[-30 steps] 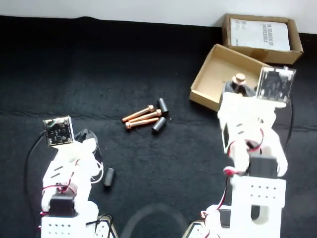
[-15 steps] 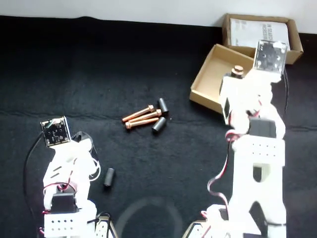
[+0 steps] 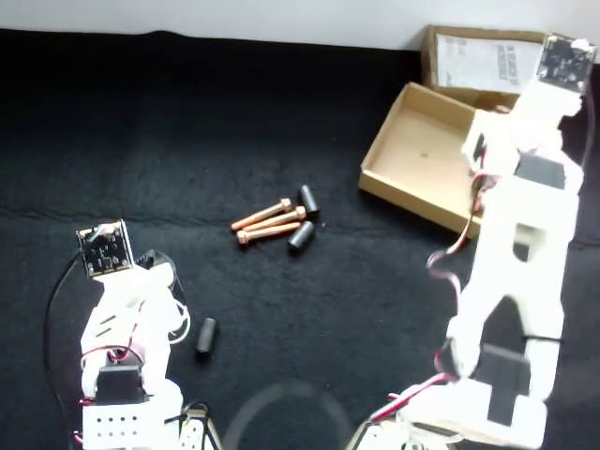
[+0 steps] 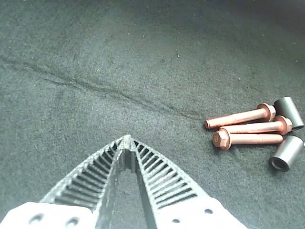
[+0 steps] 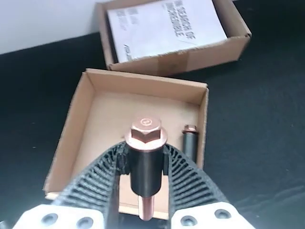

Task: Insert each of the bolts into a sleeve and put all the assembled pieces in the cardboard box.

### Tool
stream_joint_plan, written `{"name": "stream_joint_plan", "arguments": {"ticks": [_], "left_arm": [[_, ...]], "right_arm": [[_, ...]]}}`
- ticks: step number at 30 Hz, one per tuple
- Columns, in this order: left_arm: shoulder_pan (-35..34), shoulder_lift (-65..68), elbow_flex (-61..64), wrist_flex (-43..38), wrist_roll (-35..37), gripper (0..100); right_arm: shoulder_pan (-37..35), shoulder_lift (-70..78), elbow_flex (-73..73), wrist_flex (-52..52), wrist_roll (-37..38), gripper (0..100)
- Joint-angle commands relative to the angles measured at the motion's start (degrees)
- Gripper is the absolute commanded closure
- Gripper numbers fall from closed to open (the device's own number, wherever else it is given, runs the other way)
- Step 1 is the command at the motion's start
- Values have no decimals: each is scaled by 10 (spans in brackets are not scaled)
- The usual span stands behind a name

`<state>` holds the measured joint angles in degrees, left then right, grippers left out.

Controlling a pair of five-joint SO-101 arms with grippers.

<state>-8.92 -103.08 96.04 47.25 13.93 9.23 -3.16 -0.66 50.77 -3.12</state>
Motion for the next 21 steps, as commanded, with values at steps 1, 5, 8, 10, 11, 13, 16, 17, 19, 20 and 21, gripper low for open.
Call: {"name": "stream_joint_plan", "arguments": {"ticks": [1,5,8,10,11,13,16,17,19,20,21], "left_arm": [[-4,-6,11,1,1,991],[-4,-6,11,1,1,991],[-4,-6,11,2,1,991],[-4,-6,11,2,1,991],[-4,-6,11,2,1,991],[-4,-5,11,7,0,991],[-4,-5,11,18,0,991],[-4,-5,11,19,0,991],[-4,-5,11,24,0,991],[-4,-5,11,24,0,991],[-4,-5,11,24,0,991]], "right_arm": [[17,60,-121,69,3,991],[27,138,-202,124,3,991],[32,188,-250,131,4,991],[37,221,-281,131,4,991],[39,240,-298,131,6,991],[40,278,-332,131,7,991],[40,337,-371,132,7,991],[40,357,-382,132,7,991],[38,395,-402,131,7,991],[37,414,-414,131,7,991],[36,434,-429,128,7,991]]}}
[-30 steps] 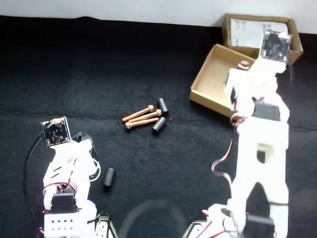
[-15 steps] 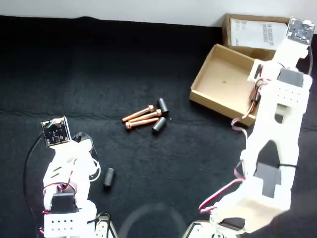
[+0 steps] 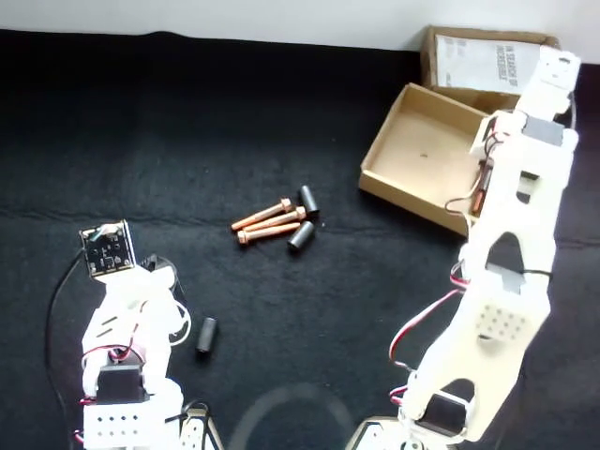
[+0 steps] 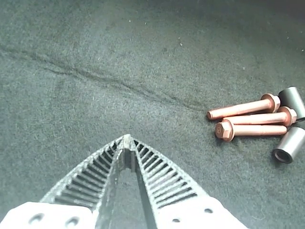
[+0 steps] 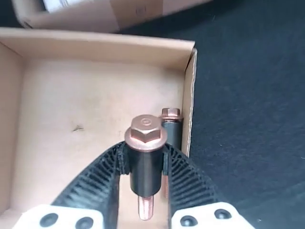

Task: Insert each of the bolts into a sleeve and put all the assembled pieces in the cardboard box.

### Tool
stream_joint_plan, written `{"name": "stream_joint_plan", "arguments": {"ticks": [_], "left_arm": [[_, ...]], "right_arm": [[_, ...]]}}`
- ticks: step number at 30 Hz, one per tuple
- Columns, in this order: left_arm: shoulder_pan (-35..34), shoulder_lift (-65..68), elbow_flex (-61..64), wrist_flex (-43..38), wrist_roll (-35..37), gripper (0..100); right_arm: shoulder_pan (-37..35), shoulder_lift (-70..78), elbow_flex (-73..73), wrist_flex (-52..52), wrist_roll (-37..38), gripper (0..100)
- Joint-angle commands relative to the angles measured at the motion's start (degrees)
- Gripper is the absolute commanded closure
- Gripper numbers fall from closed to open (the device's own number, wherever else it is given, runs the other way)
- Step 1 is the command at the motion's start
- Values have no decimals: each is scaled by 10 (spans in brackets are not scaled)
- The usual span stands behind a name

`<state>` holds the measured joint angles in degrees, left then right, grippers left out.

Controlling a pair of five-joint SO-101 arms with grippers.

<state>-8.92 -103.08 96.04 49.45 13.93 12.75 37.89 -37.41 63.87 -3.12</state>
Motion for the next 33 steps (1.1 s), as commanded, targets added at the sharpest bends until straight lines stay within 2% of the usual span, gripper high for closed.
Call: {"name": "stream_joint_plan", "arguments": {"ticks": [1,6,10,12,15,17,23,29,33], "left_arm": [[-4,-5,11,1,0,991],[-4,-5,11,2,0,991],[-4,-5,11,1,0,991],[-4,-5,11,1,0,990],[-4,-5,11,1,0,990],[-4,-5,11,1,0,990],[-4,-5,11,1,-1,990],[-4,-5,11,1,-1,990],[-6,-5,11,1,-1,990]], "right_arm": [[0,44,-77,-13,7,991],[-3,149,-162,-67,7,991],[-14,212,-228,-58,7,989],[-29,231,-255,-36,12,957],[-51,237,-291,23,38,837],[-61,237,-317,55,40,790],[-65,236,-426,153,91,789],[-88,235,-641,372,128,789],[-93,184,-618,374,125,789]]}}
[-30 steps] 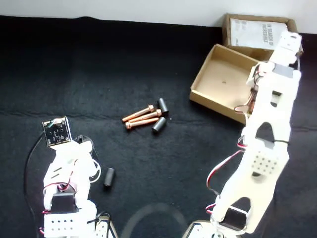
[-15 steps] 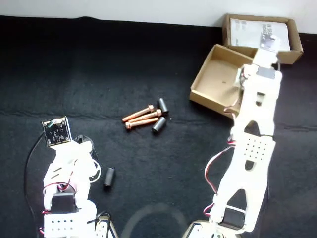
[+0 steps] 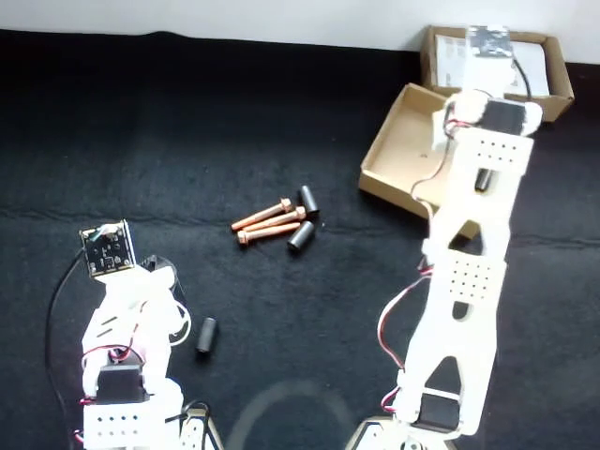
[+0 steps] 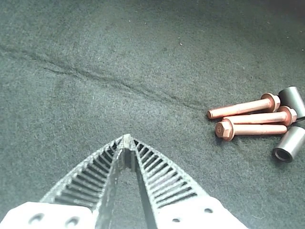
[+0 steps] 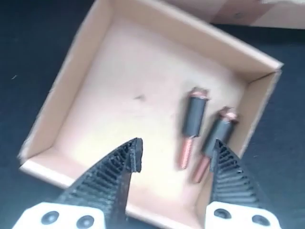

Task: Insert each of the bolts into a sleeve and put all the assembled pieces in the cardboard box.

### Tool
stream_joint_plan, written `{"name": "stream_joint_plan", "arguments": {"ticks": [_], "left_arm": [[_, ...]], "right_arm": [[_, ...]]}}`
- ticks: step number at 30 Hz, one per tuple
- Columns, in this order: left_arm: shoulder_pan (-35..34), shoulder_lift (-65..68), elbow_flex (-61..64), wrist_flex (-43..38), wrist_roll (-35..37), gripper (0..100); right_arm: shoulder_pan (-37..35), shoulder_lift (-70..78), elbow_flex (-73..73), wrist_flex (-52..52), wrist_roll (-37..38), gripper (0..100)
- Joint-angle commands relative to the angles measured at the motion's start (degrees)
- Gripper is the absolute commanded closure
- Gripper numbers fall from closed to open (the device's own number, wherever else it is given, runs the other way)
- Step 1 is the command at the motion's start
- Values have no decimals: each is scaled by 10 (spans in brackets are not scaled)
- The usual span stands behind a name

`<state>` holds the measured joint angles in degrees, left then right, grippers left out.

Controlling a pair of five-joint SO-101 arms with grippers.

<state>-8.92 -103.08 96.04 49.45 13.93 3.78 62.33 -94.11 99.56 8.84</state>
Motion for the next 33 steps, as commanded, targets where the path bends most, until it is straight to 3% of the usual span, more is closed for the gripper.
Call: {"name": "stream_joint_plan", "arguments": {"ticks": [1,6,19,23,33], "left_arm": [[-7,-5,11,1,-1,990],[-7,-5,11,2,-1,990],[-7,-6,11,4,-1,990],[-8,-6,11,19,-1,990],[-8,-6,11,20,-1,990]], "right_arm": [[-7,-77,-34,17,5,789],[-44,-207,105,18,-4,789],[-171,-614,648,14,-16,789],[-183,-680,758,10,-61,789],[-230,-820,1104,-212,-113,789]]}}
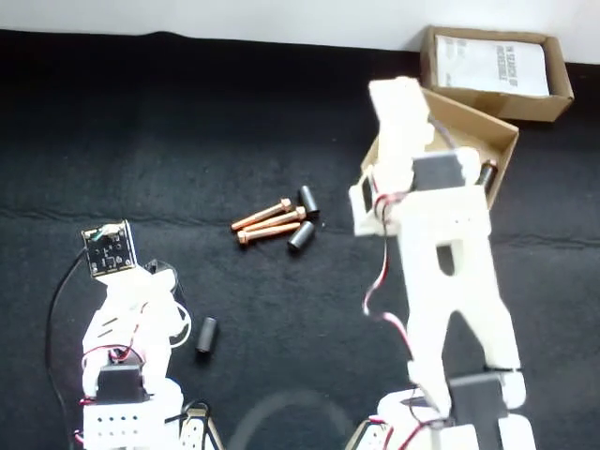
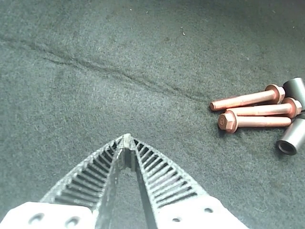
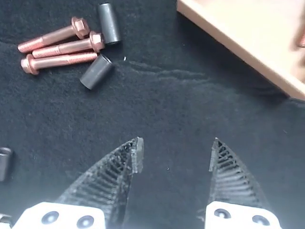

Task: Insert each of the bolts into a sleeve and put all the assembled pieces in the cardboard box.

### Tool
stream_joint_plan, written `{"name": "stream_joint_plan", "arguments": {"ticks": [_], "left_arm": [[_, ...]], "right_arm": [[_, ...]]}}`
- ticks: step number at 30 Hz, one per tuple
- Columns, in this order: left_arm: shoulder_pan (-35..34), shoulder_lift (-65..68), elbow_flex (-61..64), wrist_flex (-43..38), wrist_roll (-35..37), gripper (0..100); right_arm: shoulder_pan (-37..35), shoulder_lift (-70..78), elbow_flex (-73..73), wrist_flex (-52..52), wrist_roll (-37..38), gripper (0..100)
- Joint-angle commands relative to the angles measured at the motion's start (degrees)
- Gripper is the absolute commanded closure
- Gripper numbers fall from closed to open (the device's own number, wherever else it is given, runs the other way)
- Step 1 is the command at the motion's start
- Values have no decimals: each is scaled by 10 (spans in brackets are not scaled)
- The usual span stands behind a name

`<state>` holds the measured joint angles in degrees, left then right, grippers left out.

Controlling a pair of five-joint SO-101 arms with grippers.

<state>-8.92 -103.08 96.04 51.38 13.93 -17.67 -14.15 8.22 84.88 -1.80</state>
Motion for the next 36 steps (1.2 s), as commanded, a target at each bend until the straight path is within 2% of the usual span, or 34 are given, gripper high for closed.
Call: {"name": "stream_joint_plan", "arguments": {"ticks": [1,5,11,16,20,23,27,36], "left_arm": [[-8,-6,11,1,-1,990],[-8,-6,11,1,-1,990],[-8,-6,11,1,-1,990],[-7,-6,11,1,-1,990],[-7,-6,11,1,-1,990],[-7,-6,11,1,-1,990],[-7,-6,11,1,-1,990],[-7,-6,11,1,-1,990]], "right_arm": [[-21,-64,105,-88,-6,789],[-31,-77,186,-190,-11,790],[-36,-53,274,-365,-125,878],[-55,-8,298,-438,-143,879],[-83,53,294,-470,-145,878],[-98,104,285,-494,-178,868],[-102,174,230,-495,-185,817],[-106,295,87,-476,-214,818]]}}
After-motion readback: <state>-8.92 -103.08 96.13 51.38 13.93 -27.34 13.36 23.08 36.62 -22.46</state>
